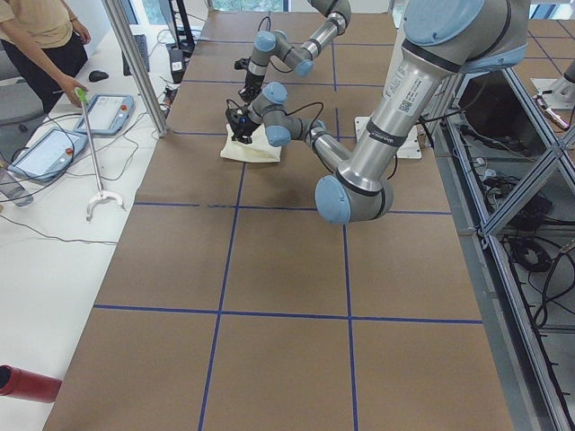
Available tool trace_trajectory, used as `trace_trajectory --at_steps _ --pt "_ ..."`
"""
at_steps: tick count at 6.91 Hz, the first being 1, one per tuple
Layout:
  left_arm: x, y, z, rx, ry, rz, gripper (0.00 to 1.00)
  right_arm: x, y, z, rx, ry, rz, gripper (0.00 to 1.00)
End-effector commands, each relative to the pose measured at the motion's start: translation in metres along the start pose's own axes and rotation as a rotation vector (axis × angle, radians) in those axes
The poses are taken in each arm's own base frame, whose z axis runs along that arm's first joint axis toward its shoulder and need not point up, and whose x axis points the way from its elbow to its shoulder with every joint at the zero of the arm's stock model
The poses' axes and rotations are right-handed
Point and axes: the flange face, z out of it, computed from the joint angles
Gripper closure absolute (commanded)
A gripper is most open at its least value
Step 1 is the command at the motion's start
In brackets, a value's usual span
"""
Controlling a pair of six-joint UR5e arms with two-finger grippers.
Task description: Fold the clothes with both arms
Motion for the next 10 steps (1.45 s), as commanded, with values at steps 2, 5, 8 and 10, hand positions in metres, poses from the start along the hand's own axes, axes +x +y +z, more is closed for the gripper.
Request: trace_trajectory --at_steps 2,5,8,10 --pt "0.0 -0.005 0.04 0.01 0.004 -0.003 0.63 0.0 -0.005 0.002 0.004 0.005 -0.002 0.0" --pt "0.03 -0.065 -0.005 0.003 0.08 -0.031 0.48 -0.005 -0.036 -0.015 -0.01 -0.008 -0.024 0.0" --pt "-0.1 -0.135 -0.074 -0.193 0.037 0.407 0.48 0.079 -0.174 -0.056 -0.132 0.026 -0.271 0.0" --pt "-0.222 -0.267 -0.13 -0.274 -0.008 0.716 0.45 0.152 -0.307 -0.108 -0.166 0.043 -0.477 0.0"
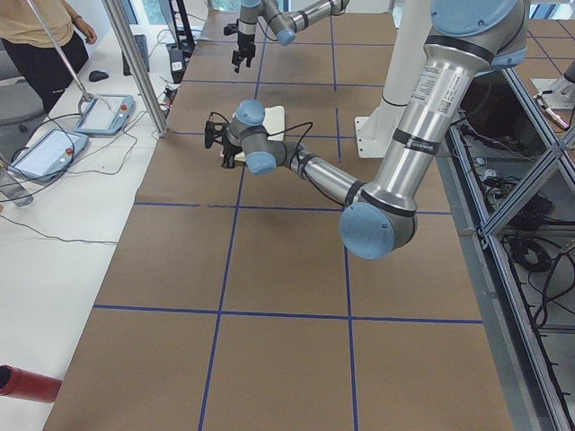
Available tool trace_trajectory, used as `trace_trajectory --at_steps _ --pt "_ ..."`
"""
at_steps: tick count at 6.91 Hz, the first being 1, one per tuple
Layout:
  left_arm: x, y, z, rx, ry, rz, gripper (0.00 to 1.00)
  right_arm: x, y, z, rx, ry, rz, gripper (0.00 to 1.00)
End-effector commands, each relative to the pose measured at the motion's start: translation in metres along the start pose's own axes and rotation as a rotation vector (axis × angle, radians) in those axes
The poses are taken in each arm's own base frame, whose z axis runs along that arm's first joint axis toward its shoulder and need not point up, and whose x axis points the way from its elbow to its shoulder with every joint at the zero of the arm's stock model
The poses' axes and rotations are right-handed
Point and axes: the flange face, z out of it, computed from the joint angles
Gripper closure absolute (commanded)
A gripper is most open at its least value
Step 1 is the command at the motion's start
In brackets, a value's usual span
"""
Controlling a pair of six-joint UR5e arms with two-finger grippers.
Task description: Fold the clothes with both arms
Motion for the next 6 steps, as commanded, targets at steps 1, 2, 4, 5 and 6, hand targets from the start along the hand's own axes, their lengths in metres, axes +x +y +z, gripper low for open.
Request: trace_trajectory --at_steps 1,2,4,5,6 --pt "-0.167 -0.004 -0.081 -0.058 -0.069 0.271 0.33 0.139 -0.065 -0.059 -0.049 0.054 -0.237 0.0" --pt "-0.233 0.01 -0.116 -0.066 -0.105 0.349 0.01 0.19 -0.08 -0.085 -0.054 0.1 -0.34 0.0" --pt "-0.344 0.019 -0.168 -0.075 -0.203 0.441 0.0 0.258 -0.093 -0.133 -0.136 0.178 -0.526 0.0" --pt "-0.347 0.027 -0.17 -0.155 -0.128 0.403 0.0 0.269 -0.081 -0.144 -0.147 0.178 -0.532 0.0" --pt "-0.337 0.028 -0.176 -0.199 -0.124 0.341 0.0 0.288 -0.054 -0.152 -0.141 0.178 -0.538 0.0"
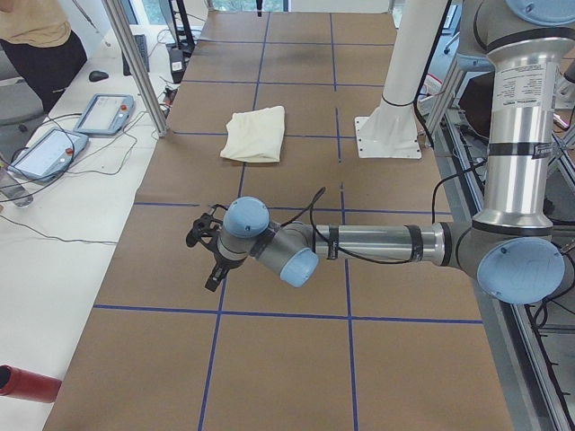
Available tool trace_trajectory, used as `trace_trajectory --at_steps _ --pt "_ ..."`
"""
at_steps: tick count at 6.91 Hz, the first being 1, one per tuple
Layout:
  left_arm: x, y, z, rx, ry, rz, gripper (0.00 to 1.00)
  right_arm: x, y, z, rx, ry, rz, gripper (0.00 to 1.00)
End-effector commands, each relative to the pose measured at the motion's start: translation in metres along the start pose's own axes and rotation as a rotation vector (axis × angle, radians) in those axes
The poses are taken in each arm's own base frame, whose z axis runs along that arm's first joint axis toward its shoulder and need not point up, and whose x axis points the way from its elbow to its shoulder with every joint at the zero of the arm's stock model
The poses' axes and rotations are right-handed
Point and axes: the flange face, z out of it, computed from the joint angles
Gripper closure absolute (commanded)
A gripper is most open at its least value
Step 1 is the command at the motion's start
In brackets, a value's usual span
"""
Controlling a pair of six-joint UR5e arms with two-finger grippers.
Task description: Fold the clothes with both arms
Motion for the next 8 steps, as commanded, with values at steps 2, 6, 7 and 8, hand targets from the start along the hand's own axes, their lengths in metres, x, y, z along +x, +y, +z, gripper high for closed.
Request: trace_trajectory --at_steps 2,6,7,8 --pt "0.01 -0.028 -0.024 -0.133 0.021 -0.168 0.0 0.012 0.046 -0.004 -0.013 0.005 -0.012 0.0" --pt "0.012 0.053 -0.035 -0.272 0.001 -0.254 0.0 0.016 0.047 0.005 -0.032 0.001 -0.001 0.0" --pt "0.026 0.046 -0.049 -0.24 -0.004 -0.221 0.0 0.014 0.046 0.004 -0.03 0.003 -0.007 0.0" --pt "0.041 0.04 -0.067 -0.203 -0.008 -0.193 0.0 0.011 0.049 0.014 -0.049 0.003 -0.019 0.0"
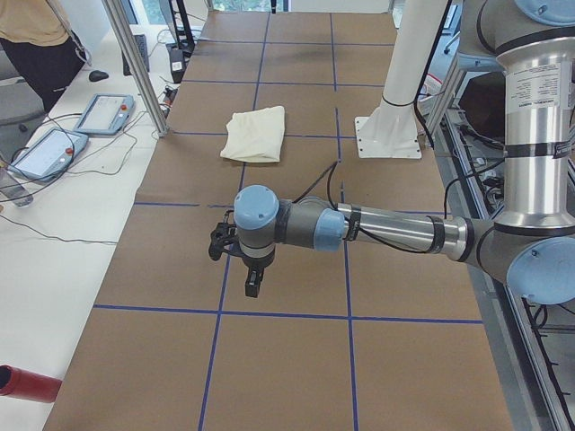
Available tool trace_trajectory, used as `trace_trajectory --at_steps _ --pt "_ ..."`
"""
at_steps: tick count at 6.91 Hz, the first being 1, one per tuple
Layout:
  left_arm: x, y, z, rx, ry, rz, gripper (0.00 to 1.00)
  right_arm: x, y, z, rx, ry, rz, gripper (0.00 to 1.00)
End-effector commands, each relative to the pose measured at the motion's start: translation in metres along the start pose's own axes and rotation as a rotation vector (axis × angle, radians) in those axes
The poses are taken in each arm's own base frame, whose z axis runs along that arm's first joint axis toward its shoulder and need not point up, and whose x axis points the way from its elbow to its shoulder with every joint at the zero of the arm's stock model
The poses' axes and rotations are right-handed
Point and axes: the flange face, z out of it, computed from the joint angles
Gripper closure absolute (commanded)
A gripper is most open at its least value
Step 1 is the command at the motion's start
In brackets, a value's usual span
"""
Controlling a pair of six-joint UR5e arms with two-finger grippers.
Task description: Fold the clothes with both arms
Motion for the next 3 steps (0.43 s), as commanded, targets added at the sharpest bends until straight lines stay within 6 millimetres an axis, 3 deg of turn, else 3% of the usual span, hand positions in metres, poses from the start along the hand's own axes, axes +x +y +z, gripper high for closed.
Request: trace_trajectory --at_steps 1,3 --pt "0.039 0.011 -0.04 0.071 -0.005 0.056 0.0 -0.013 0.007 0.009 -0.016 -0.004 -0.038 0.0" --pt "0.048 0.009 -0.048 0.086 -0.006 0.055 0.0 -0.006 0.019 0.017 -0.035 -0.002 -0.025 0.0"
